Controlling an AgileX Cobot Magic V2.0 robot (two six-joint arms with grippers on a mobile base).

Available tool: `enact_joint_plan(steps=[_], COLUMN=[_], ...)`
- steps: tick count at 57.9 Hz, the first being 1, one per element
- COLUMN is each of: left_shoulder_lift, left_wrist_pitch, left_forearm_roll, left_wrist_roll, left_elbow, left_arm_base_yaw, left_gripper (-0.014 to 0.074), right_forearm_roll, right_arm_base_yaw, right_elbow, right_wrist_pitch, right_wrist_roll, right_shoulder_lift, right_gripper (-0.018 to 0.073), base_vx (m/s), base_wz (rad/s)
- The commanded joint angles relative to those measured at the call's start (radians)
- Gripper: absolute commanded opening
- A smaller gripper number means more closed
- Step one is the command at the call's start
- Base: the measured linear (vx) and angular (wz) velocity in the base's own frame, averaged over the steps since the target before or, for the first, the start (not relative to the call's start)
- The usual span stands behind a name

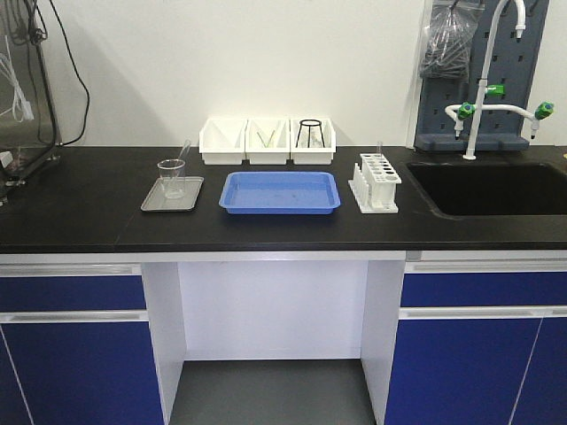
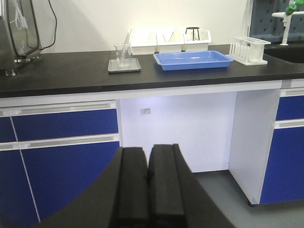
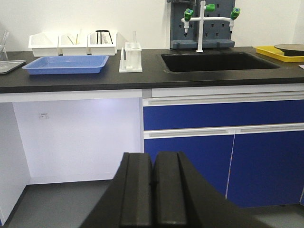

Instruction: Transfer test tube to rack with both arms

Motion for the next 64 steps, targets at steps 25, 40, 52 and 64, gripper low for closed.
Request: enact_joint_plan(steps=[25, 40, 52, 64], left_shoulder_lift=[-0.017, -0.017, -0.017, -0.017], left_wrist_pitch=[-0.081, -0.081, -0.081, -0.081], left_forearm_roll=[-0.001, -0.001, -0.001, -0.001], left_wrist_roll=[-0.004, -0.004, -0.004, -0.004], left_elbow=[0.004, 0.004, 0.004, 0.004], left_arm_base_yaw=[-0.001, -0.001, -0.001, -0.001], left_gripper=[-0.0006, -0.0006, -0.0006, -0.0006], right_forearm_roll=[-0.009, -0.009, -0.009, -0.009], right_arm_base_yaw=[-0.007, -0.007, -0.007, -0.007], right_elbow=[0.003, 0.003, 0.003, 0.003], right_wrist_pitch=[-0.085, -0.085, -0.085, -0.085], right_wrist_roll=[0.000, 0.000, 0.000, 0.000], right_shoulder_lift=[-0.014, -0.014, -0.014, -0.014], right_gripper=[-0.0011, -0.0011, -0.0011, -0.0011], base_vx=[0.00, 0.00, 0.06, 0.16], base_wz=[0.00, 0.00, 0.01, 0.05])
